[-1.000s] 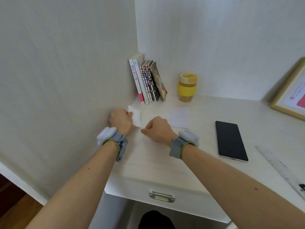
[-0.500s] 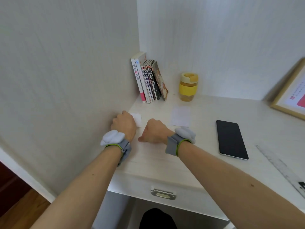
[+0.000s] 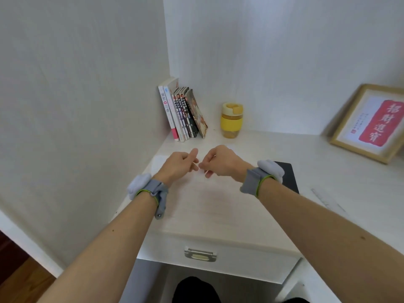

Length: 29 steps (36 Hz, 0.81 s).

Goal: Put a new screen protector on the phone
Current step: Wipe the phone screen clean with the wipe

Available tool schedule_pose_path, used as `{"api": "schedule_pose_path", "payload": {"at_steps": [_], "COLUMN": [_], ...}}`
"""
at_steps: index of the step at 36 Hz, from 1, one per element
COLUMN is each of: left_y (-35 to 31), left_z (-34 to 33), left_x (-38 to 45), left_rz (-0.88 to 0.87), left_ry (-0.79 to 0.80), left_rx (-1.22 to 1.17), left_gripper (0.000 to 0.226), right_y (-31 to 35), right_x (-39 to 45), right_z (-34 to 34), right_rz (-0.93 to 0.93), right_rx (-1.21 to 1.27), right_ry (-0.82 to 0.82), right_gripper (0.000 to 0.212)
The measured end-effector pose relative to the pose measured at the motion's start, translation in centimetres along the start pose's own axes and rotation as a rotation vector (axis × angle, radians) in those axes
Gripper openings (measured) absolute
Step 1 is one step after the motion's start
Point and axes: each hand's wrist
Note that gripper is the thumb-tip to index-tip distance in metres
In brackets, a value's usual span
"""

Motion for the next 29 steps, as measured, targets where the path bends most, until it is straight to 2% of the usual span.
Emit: {"api": "schedule_pose_path", "payload": {"at_steps": [4,15,22,29], "left_y": [-1.8,-7.4,-10.1,-11.5], "left_z": [-1.5,-8.0,-10.8,-13.4], "left_x": [-0.4,-1.0,-1.1,-1.1], "left_rz": [-0.007,-0.022,-0.034,-0.043], "left_ry": [0.149,0.436,0.467,0.406], "left_rx": [-0.105,-0.378,-0.485,-0.494], "left_gripper": [0.048,0.045,0.031,0.025], "right_y": [-0.9,-4.7,-7.5,-10.4], "right_x": [-1.5,-6.5,-8.1,-8.5], "right_z": [3.2,11.2,14.7,15.7], "right_rz": [-0.025,-0.015,-0.063,-0.112], "right_rx": [0.014,0.085,0.137,0.214], "right_ry": [-0.03,-0.08,-0.115,-0.192], "right_gripper": [0.015,0.016,0.012,0.009]}}
Point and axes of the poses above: each hand's wrist, its own x-axis towards the middle knuckle, its own z-axis out of the back of the hand, y = z × x, and after that the axes turned 7 degrees about x, right-handed
